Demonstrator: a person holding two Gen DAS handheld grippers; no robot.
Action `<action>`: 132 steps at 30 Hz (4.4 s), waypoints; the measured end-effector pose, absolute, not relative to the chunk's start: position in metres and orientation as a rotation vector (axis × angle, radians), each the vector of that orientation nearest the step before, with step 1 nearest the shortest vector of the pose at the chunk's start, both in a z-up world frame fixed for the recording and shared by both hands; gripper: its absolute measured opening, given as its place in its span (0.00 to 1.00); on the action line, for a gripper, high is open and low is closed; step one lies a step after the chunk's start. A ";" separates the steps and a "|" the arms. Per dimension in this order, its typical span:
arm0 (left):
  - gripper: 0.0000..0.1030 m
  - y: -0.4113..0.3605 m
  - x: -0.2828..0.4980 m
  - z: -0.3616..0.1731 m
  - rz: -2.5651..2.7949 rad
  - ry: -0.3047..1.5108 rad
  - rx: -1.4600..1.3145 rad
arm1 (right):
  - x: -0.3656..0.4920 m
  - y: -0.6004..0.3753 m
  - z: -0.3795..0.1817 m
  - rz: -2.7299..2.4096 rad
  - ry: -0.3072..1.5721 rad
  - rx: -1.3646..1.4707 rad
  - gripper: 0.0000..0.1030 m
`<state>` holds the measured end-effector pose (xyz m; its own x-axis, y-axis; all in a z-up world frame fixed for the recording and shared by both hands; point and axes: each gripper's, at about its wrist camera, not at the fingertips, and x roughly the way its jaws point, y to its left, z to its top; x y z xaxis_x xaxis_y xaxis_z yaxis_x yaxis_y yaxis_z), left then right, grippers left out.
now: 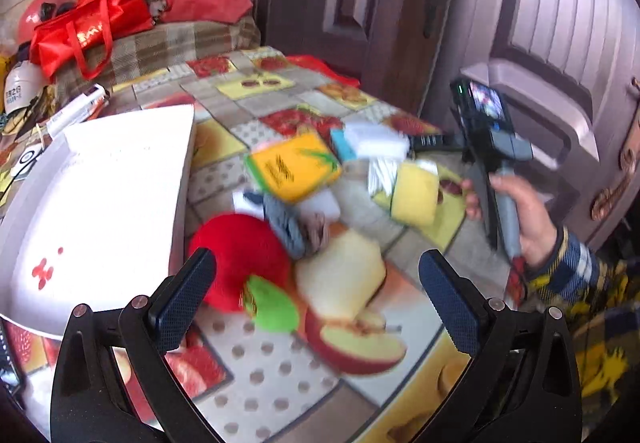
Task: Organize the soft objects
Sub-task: 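Grasp the pale yellow hexagonal foam with the left tool while the right tool grasps the yellow sponge, then carry the foam in the left tool while the right tool carries the sponge over the white tray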
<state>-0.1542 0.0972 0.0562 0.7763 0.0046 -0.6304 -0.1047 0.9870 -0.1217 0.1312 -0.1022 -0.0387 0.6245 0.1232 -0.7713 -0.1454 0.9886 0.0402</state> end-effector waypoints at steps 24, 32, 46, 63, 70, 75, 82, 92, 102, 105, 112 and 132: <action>0.60 0.050 -0.086 0.005 0.039 0.924 -0.062 | 0.118 -0.125 -0.024 0.357 0.778 0.181 1.00; 0.60 0.050 -0.090 0.005 0.015 0.911 -0.054 | 0.037 -0.132 0.024 1.016 0.392 0.049 1.00; 0.60 0.054 -0.091 0.007 0.012 0.917 -0.098 | -0.045 -0.049 -0.036 1.077 0.226 -0.831 0.99; 0.53 0.036 -0.121 0.032 -0.016 0.726 0.014 | -0.027 -0.084 -0.006 1.149 0.312 -0.526 0.53; 0.53 0.075 -0.165 0.065 0.244 0.414 -0.070 | -0.019 -0.092 0.031 1.151 0.250 -0.164 0.54; 0.53 0.116 -0.189 0.059 0.512 0.351 -0.134 | -0.025 -0.078 0.027 1.136 0.261 -0.025 0.54; 0.53 0.140 -0.204 0.055 0.613 0.349 -0.197 | -0.042 -0.056 0.024 1.145 0.240 0.014 0.54; 0.54 0.172 -0.202 0.047 0.698 0.392 -0.163 | -0.075 -0.008 0.025 1.248 0.239 -0.056 0.54; 0.54 0.198 -0.202 0.047 0.766 0.384 -0.122 | -0.111 0.043 0.019 1.348 0.281 -0.125 0.54; 0.54 0.213 -0.205 0.047 0.791 0.376 -0.154 | -0.118 0.060 0.016 1.356 0.308 -0.139 0.54; 0.54 0.243 -0.209 0.045 0.840 0.368 -0.203 | -0.111 0.084 0.008 1.301 0.359 -0.130 0.53; 0.54 0.261 -0.195 0.042 0.804 0.407 -0.250 | -0.034 0.108 0.009 1.129 0.463 0.064 0.54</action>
